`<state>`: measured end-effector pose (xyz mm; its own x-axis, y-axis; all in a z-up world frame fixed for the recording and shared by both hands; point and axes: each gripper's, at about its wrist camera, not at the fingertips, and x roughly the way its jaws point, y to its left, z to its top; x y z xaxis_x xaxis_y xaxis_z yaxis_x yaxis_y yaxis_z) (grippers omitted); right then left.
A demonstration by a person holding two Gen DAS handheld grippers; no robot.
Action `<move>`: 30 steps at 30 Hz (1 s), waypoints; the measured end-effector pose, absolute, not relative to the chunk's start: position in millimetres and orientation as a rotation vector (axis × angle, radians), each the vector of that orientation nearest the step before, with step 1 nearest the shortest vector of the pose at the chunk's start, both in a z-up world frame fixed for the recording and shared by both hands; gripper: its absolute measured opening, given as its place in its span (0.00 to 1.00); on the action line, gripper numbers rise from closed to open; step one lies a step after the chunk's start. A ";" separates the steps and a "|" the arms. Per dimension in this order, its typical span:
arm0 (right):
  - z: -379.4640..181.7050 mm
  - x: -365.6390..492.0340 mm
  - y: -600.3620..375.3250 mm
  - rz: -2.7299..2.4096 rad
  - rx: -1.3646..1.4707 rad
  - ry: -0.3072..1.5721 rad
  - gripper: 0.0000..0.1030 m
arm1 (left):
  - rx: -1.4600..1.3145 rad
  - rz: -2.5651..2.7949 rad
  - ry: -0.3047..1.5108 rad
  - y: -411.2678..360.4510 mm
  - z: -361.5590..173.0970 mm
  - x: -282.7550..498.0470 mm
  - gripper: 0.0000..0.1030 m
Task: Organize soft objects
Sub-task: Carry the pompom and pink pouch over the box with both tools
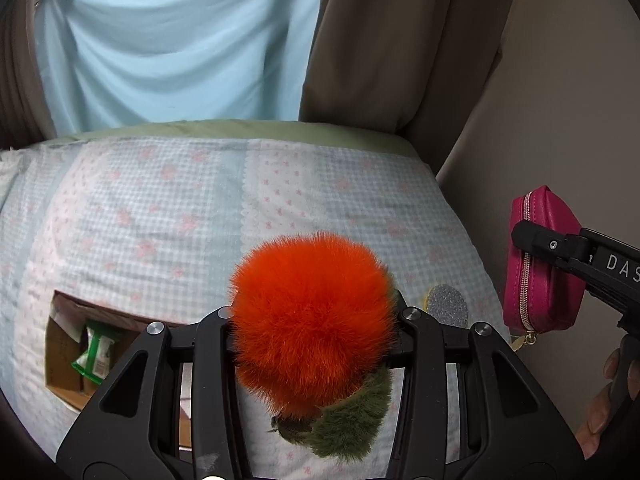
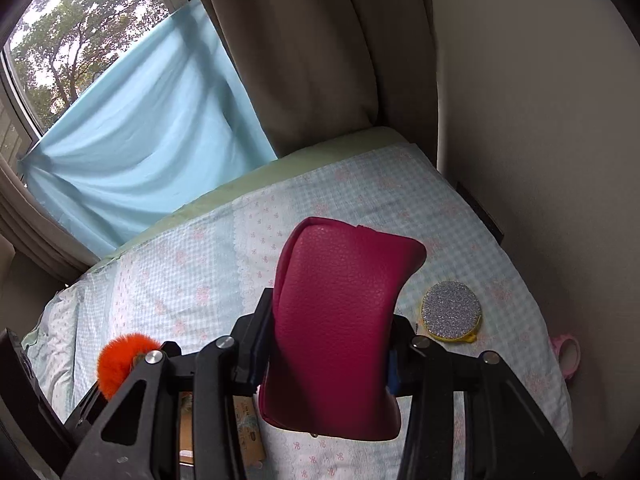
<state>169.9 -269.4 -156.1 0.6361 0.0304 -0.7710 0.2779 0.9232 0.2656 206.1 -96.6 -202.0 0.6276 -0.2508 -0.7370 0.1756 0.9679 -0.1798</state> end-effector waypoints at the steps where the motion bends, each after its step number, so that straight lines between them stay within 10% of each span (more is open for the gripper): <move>1: -146.4 164.5 -258.0 -0.135 0.359 0.873 0.40 | -0.092 -0.254 0.860 -88.3 -193.2 202.3 0.36; 30: -200.2 168.2 63.3 0.207 0.201 1.117 0.40 | 0.046 -0.183 1.043 214.6 -203.6 186.7 0.36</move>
<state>168.2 63.3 -200.2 0.4234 0.2641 -0.8666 -0.0637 0.9629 0.2623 186.7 214.6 -203.6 0.4901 -0.1290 -0.8621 0.1727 0.9838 -0.0490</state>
